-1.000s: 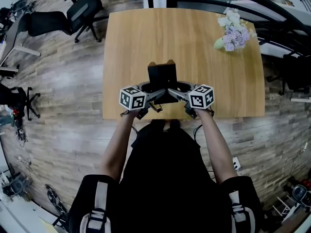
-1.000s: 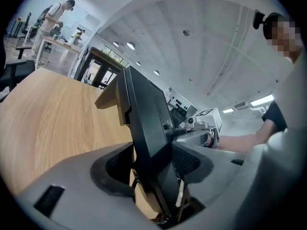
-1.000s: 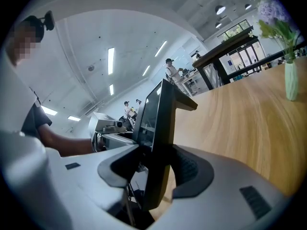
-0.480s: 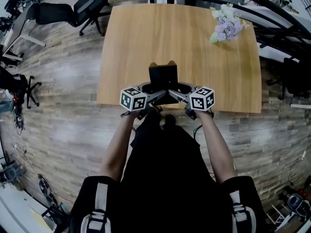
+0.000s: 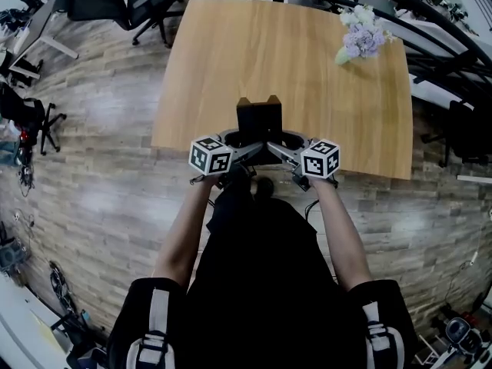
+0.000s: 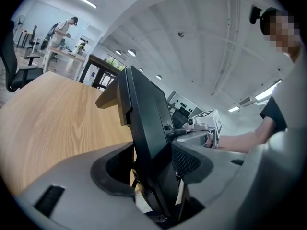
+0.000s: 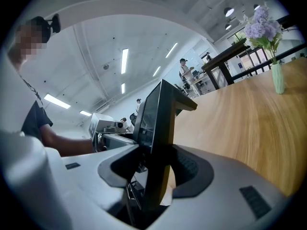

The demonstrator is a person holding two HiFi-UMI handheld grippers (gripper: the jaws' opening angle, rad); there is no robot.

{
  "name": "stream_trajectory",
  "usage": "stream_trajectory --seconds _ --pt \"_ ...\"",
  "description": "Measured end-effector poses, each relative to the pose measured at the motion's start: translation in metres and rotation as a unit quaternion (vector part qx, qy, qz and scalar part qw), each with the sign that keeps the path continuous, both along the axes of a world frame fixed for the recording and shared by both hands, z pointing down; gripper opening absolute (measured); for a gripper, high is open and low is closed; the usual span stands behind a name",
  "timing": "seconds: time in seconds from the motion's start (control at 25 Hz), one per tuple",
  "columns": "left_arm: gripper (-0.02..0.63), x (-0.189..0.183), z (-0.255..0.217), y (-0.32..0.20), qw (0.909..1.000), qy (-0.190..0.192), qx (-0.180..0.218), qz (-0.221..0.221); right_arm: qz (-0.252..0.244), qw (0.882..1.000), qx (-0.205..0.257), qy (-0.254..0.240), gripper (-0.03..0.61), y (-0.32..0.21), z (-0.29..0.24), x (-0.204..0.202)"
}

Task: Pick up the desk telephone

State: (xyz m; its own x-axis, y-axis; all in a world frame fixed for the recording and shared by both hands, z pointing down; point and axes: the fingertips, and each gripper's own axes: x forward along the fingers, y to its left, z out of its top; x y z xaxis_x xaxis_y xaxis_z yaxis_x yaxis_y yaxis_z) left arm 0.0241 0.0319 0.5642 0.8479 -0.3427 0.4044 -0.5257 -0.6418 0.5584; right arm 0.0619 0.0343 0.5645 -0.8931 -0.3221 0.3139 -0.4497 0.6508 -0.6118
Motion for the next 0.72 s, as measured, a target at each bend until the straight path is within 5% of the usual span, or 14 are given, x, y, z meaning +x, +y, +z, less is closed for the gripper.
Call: stream_trajectory --seconds 0.72 --pt "0.256 -0.014 -0.002 0.028 0.9998 -0.003 0.002 -0.020 -0.001 1.000 -0.005 -0.016 0.219 0.028 0.001 -0.014"
